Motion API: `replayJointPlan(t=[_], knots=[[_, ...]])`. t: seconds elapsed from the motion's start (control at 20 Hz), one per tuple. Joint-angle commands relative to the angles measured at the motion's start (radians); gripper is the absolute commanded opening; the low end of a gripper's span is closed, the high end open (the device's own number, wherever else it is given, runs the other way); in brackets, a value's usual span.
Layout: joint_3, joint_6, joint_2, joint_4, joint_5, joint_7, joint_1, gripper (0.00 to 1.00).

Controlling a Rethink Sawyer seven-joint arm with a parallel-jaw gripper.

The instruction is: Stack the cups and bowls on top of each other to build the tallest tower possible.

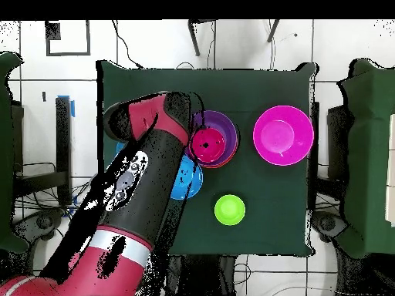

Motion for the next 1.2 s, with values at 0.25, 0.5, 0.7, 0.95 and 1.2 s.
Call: replayJointPlan(t=[0.25,0.5,0.7,0.95,1.2], knots=[[0.164,0.12,-0.013,0.039,0.022,-0.033,0.023,1.0],[0.197,0.1,-0.049,0.088,0.035,-0.049,0.016,1.0],[0.231,0.086,-0.086,0.139,0.05,-0.057,0.009,1.0],[0.259,0.107,-0.112,0.172,0.086,-0.015,0.017,1.0],[0.245,0.132,-0.089,0.148,0.105,0.057,0.048,1.0]])
